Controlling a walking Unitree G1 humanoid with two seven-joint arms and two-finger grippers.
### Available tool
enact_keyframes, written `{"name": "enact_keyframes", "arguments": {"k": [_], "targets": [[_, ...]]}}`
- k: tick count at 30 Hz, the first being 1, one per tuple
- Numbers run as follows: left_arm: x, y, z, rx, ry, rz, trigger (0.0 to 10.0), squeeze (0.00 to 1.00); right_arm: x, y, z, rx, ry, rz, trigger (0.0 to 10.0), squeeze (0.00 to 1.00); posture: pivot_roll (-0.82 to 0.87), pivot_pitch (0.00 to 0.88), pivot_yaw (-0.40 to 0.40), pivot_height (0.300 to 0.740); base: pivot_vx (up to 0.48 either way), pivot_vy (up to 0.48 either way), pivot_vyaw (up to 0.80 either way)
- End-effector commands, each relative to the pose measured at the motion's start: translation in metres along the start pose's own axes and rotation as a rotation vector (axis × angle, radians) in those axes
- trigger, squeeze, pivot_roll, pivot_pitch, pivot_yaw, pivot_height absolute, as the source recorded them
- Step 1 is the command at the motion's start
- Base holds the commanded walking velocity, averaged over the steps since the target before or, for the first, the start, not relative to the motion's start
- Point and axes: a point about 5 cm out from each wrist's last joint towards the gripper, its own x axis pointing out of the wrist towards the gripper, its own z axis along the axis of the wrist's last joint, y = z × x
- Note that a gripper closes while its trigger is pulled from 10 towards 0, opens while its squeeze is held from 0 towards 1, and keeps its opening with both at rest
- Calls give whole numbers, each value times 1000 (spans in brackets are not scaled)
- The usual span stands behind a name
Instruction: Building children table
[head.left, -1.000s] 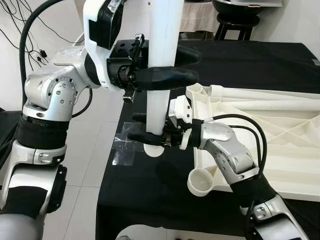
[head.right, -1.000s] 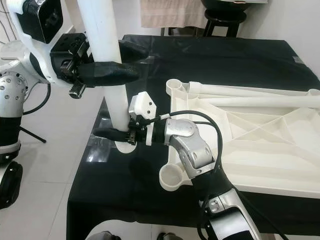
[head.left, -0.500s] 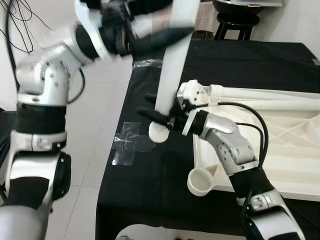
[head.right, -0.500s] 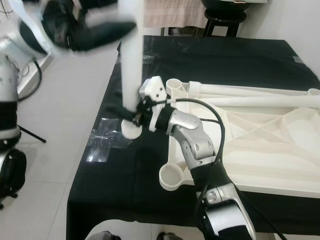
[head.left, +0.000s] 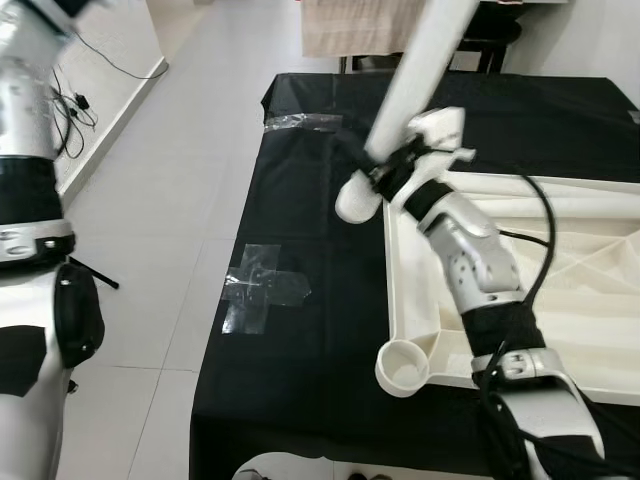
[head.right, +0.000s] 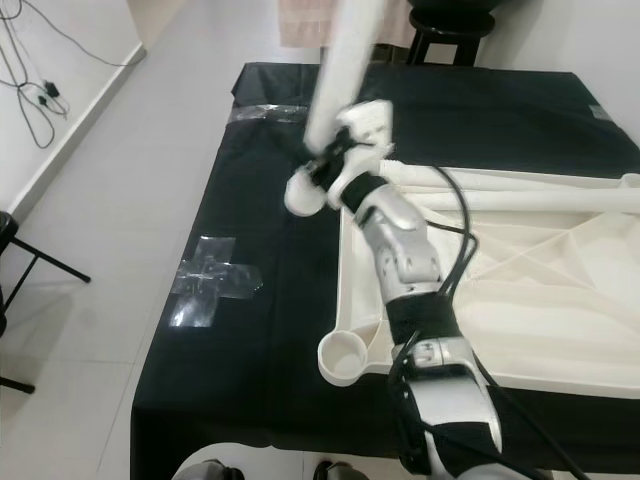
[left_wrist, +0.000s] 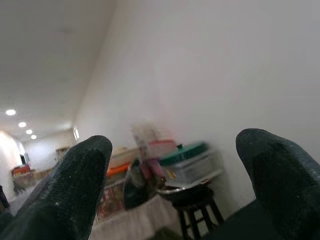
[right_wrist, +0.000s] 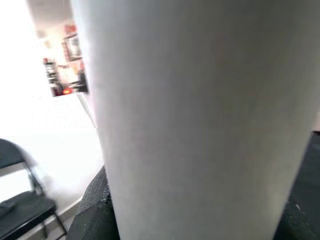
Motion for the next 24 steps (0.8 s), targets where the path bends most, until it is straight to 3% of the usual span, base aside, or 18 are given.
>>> {"name": "enact_keyframes", "arguments": {"k": [1,11,24], "targets": [[-6,-5,0,-8,-17,-13,10000,0,2,-2,1,2,-15,-33,10000,0,17,93,-27,740,0,0,0],[-25,-9,5,-39,-80,-21,10000,0,2,-19,3,-6,-26,-192,10000,0,20,110,-37,740,0,0,0],[-46,-8,2,-47,-47,40,10000,0,-1,-35,9,-71,-24,-258,10000,0,28,142,-46,740,0,0,0]]}}
